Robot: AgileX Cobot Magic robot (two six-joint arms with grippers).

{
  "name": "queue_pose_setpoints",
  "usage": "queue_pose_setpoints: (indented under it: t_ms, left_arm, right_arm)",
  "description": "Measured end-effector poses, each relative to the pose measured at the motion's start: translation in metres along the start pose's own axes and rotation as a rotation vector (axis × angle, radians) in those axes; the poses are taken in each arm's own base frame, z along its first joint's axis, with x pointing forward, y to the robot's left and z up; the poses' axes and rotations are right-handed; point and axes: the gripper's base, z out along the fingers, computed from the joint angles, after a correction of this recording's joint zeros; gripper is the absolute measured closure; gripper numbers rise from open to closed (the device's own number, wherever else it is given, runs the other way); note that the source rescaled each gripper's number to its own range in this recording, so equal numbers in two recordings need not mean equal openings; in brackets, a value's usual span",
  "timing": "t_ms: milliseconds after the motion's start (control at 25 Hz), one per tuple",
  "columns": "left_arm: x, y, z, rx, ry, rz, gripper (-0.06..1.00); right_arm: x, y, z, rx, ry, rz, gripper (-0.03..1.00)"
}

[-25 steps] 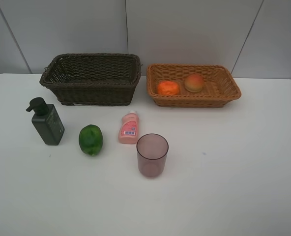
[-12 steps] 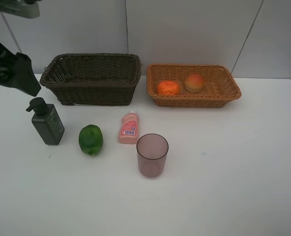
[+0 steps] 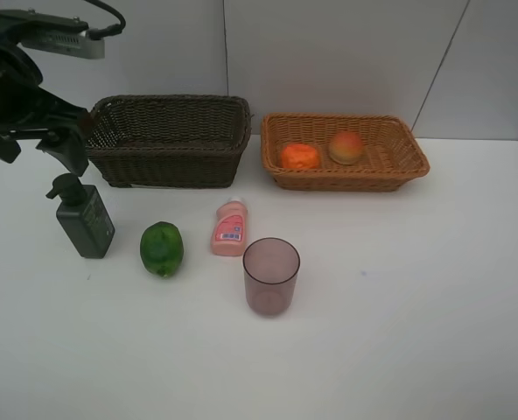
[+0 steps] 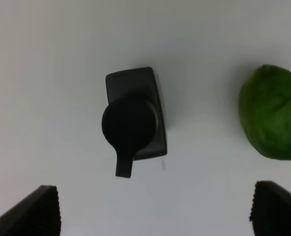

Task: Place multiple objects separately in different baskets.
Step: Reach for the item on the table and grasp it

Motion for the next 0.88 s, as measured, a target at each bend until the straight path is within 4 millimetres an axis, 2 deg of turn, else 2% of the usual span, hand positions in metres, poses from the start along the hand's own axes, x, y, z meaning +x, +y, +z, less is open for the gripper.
queue_pose_setpoints:
  t_ms: [160,360,880]
  left_arm:
    - [-0.016,0.005,0.006,-0.01,0.018,-0.028,-0.06]
    - [-0.021,0.013,0.022,-0.011,0.042,-0.064,-0.06]
    - [-0.032,0.008,0.081,-0.005,0.134,-0.064,-0.06]
  right_arm:
    - [0.0,0.0,0.0,0.0,0.0,0.0,0.0]
    - [0.0,0.0,0.0,0.0,0.0,0.0,0.0]
    - [0.0,0.0,0.0,0.0,0.0,0.0,0.0]
